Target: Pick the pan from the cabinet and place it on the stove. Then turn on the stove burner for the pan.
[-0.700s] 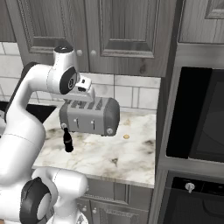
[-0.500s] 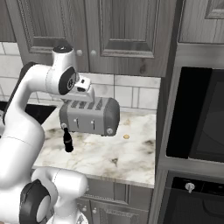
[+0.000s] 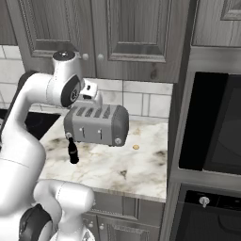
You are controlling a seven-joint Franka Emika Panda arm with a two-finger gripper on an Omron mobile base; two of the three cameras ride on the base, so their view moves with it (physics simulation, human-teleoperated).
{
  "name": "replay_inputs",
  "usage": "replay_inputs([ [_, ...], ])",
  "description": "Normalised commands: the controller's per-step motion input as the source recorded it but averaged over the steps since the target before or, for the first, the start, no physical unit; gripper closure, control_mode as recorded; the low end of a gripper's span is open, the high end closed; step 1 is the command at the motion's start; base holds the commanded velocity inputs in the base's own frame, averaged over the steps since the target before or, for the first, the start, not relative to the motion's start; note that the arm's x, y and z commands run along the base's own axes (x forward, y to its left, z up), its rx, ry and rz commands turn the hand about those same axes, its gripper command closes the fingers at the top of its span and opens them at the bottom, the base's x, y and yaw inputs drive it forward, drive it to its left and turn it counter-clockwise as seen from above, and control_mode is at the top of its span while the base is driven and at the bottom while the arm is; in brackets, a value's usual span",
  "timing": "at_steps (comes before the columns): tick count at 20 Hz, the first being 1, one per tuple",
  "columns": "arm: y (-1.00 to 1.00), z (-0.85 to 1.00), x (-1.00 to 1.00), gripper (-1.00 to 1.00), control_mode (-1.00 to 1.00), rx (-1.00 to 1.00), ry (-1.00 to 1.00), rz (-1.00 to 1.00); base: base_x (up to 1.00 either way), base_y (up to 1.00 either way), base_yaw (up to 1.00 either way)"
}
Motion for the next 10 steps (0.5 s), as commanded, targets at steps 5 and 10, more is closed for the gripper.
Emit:
replay_inputs([
  [5, -0.16, 0.35, -0.22, -1.00, -1.00, 0.00, -0.35, 0.00, 0.00, 0.00, 0.00],
  [10, -0.09, 0.47, -0.06, -1.00, -1.00, -0.01, -0.29, -0.01, 0.00, 0.00, 0.00],
])
